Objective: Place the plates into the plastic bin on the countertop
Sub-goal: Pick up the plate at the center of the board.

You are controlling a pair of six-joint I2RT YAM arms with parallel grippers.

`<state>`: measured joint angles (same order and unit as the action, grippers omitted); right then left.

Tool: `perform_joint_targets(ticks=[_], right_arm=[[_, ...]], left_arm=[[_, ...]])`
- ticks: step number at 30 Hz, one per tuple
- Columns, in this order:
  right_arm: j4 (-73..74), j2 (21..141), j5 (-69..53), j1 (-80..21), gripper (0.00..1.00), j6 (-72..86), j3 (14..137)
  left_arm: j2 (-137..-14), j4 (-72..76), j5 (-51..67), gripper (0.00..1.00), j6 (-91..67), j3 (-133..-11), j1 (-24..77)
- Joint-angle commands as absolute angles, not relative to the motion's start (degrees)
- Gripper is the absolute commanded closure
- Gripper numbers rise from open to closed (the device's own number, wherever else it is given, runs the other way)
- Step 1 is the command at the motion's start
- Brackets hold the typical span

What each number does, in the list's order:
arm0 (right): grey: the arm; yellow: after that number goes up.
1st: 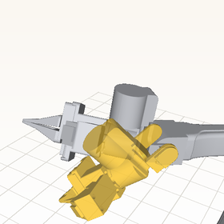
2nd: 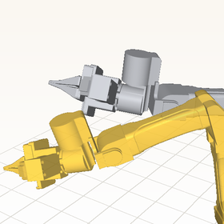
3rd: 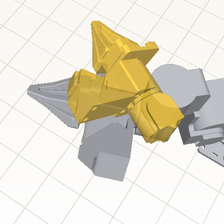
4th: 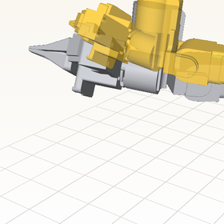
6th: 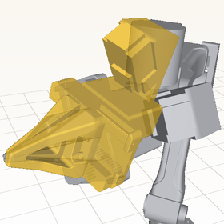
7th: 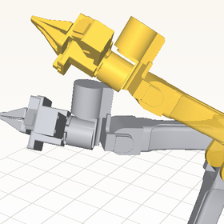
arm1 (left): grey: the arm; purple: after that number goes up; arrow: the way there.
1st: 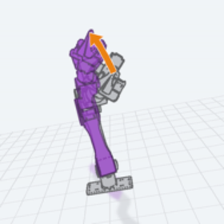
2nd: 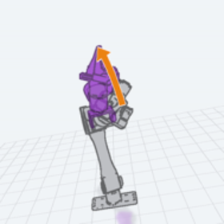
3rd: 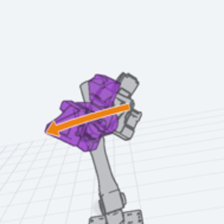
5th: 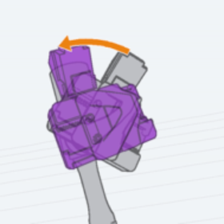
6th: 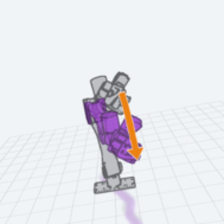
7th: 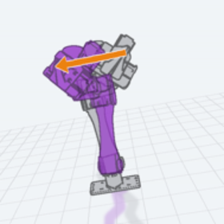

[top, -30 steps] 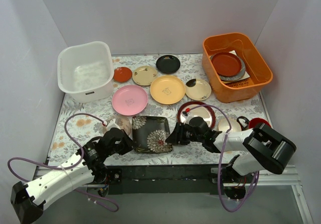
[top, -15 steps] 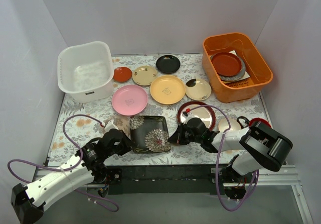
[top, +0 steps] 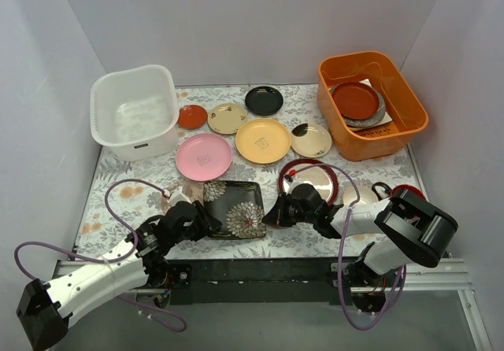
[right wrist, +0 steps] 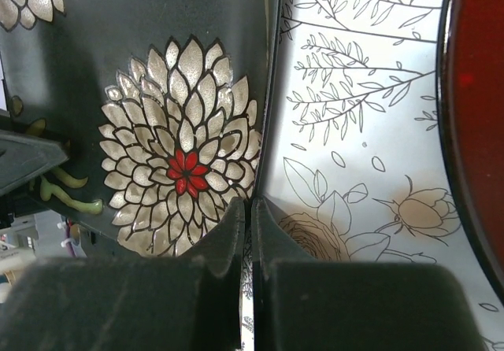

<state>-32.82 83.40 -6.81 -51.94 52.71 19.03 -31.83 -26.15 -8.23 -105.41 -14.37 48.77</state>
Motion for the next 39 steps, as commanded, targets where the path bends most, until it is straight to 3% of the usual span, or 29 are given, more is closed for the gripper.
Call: perform_joint_targets(ticks=[1,6,12,16,17,18,21,24,32,39], right_arm=[[-27.4,87.0,-15.6,-56.8,0.99,49.6,20.1],[-27.3,86.9,-15.6,-56.9,0.99,49.4,20.0],[-26.2,83.2,-13.8,-56.9,0.99,49.0,18.7],[-23.4,73.3,-9.1,-56.9,0.95,48.1,17.1],[-22.3,71.2,-8.1,-57.0,0.92,48.0,16.8],[-21.8,69.2,-7.3,-56.9,0.75,47.9,16.4],[-20.3,61.1,-4.1,-56.9,0.49,48.0,14.9],[-18.0,53.9,-1.7,-56.9,0.38,47.9,13.7],[-14.2,40.3,2.5,-56.9,0.18,47.4,10.0],[-11.0,36.6,4.7,-56.9,0.15,46.6,9.8]], left_arm=[[-33.4,-10.7,-3.5,0.71,-106.5,-14.6,49.7],[-35.2,-10.1,-3.9,1.0,-105.4,-15.9,49.7],[-33.6,-13.0,-5.7,1.0,-105.7,-17.5,49.8],[-31.8,-17.0,-7.1,1.0,-105.4,-19.6,49.7],[-31.4,-18.4,-7.6,1.0,-105.2,-20.6,49.8],[-31.1,-19.1,-7.8,1.0,-105.0,-21.0,49.8],[-30.5,-20.6,-8.3,1.0,-104.6,-22.5,49.7],[-30.2,-20.7,-8.3,1.0,-104.4,-23.3,49.8],[-32.7,-22.4,-9.8,1.0,-102.0,-28.2,49.7],[-34.9,-24.5,-12.6,1.0,-100.8,-35.7,49.8]])
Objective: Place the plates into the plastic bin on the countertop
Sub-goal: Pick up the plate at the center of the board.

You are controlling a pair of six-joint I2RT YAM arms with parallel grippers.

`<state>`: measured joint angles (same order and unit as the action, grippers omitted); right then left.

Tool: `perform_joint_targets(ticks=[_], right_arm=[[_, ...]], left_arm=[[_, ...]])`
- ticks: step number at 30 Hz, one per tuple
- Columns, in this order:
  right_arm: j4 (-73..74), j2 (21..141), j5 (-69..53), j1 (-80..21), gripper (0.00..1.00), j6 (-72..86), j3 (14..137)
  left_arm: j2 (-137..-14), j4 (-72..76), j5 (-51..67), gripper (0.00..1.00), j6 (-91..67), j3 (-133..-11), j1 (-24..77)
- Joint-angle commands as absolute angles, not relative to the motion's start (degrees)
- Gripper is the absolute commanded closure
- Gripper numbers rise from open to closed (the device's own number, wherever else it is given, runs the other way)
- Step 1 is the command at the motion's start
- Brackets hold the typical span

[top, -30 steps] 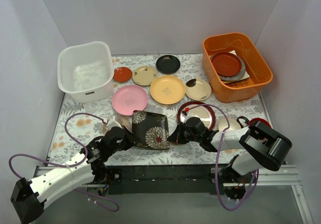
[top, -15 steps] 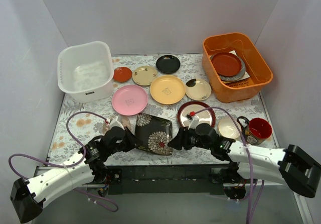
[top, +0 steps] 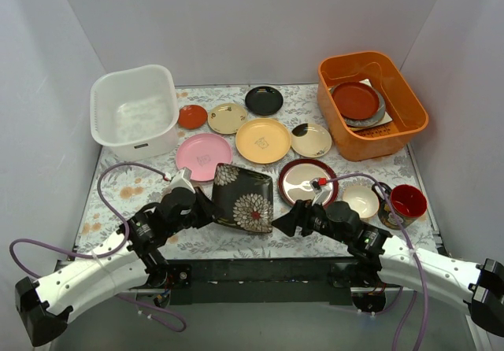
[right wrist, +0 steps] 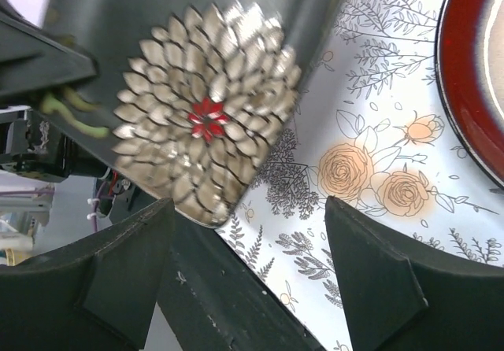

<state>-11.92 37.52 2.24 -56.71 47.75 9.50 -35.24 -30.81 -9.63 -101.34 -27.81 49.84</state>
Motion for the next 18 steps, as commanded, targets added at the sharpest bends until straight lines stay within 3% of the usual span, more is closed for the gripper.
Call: perform_joint_targets(ticks=[1,12,18], right_arm=[[-11.2,36.7,4.6,-56.9,0.15,46.7,9.8],[-13.7,36.9,3.4,-56.9,0.12,47.0,8.0],[-13.4,35.9,3.6,-56.9,0.11,46.9,7.3]], left_arm=[[-35.3,-25.0,-13.0,1.0,-100.5,-36.8,49.7],[-42.8,-32.7,-22.3,1.0,-97.7,-51.5,49.7],[-50.7,-33.8,-19.8,1.0,-94.1,-57.2,49.0]])
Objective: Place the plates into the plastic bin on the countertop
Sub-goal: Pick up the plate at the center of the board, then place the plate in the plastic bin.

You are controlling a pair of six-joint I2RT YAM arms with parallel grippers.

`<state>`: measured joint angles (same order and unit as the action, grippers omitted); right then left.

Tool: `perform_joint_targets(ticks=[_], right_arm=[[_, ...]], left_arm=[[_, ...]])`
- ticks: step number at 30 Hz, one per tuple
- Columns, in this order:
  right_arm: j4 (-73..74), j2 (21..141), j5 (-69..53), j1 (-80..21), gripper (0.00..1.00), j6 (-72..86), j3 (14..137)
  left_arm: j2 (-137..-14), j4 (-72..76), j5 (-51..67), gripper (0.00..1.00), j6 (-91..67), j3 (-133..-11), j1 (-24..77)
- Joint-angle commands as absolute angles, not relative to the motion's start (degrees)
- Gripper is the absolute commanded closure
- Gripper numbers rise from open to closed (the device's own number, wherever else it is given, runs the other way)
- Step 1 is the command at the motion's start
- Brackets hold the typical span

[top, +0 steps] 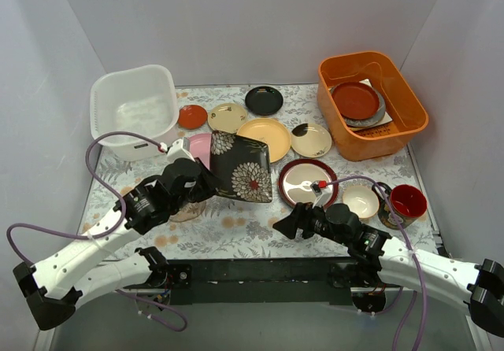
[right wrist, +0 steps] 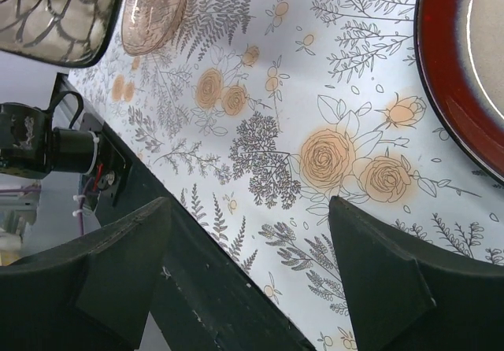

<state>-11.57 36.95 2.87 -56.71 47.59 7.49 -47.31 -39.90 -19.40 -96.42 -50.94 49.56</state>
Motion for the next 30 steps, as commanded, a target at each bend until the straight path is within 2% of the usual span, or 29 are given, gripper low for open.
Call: perform_joint_targets(ticks=[1,6,16,24,30], right_arm=[[-13.4,35.9,3.4,-56.9,0.11,46.9,7.4],[-13.4,35.7,2.8,-56.9,0.11,46.7,7.1],[-12.9,33.5,2.6,-56.9,0.11,46.3,6.2],[-13.6,34.2,1.6,-56.9,0.11,46.1,5.5],[-14.3,35.2,0.9,-56.9,0.11,46.0,5.5]], left_arm=[[-51.8,-33.0,-19.1,1.0,-93.5,-58.5,48.7],[-57.7,-28.1,-12.2,1.0,-88.9,-61.1,46.8],[-72.2,-20.6,9.5,1.0,-81.9,-70.1,36.4],[-81.1,-14.9,22.9,1.0,-84.9,-74.3,26.7],[-86.3,-12.1,28.0,1.0,-87.9,-78.1,16.9]])
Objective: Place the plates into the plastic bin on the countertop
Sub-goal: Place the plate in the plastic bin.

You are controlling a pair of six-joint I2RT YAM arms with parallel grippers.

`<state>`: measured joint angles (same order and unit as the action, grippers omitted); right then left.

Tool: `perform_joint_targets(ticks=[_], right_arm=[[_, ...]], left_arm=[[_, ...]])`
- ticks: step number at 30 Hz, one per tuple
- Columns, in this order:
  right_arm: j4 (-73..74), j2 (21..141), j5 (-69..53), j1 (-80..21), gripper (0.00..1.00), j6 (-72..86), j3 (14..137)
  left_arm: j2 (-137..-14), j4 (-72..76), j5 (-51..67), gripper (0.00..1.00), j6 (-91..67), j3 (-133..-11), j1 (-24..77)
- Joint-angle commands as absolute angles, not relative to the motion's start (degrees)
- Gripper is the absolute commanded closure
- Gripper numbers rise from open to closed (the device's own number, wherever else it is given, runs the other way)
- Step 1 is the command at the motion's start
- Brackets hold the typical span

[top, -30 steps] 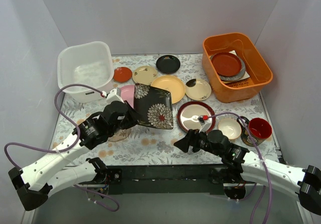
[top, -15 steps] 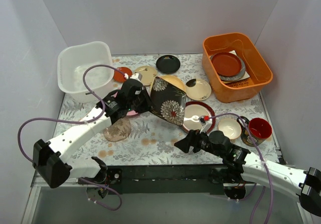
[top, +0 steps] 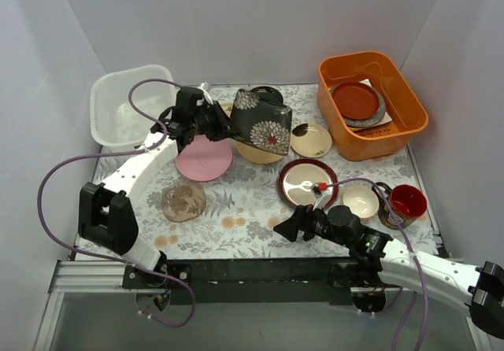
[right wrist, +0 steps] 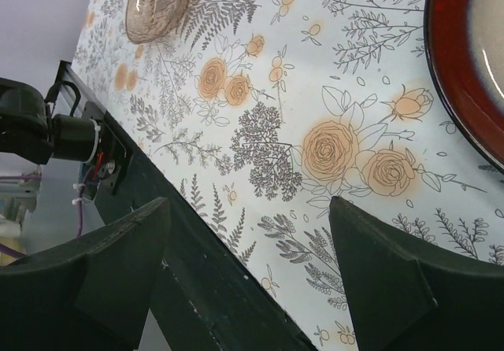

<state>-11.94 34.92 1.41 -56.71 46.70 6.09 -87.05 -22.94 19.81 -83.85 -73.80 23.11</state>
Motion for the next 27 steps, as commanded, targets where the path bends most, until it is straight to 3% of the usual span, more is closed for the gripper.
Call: perform_joint_targets(ticks=[1,5,12,27], right_arm=[[-14.4,35.3,0.8,-57.0,0.11,46.0,5.4],[-14.9,35.9,0.6,-56.9,0.11,46.0,5.1],[-15.6,36.6,0.6,-56.8,0.11,46.1,4.0],[-17.8,38.9,-1.5,-56.8,0.12,47.0,2.9]], left_arm=[[-87.8,-11.1,31.8,1.0,-88.8,-78.2,15.2],[-91.5,-5.7,38.6,1.0,-92.9,-80.1,8.8],[-94.6,-6.7,40.6,1.0,-92.4,-86.9,1.7],[-81.9,-10.9,34.5,1.0,-92.2,-74.9,-14.4]])
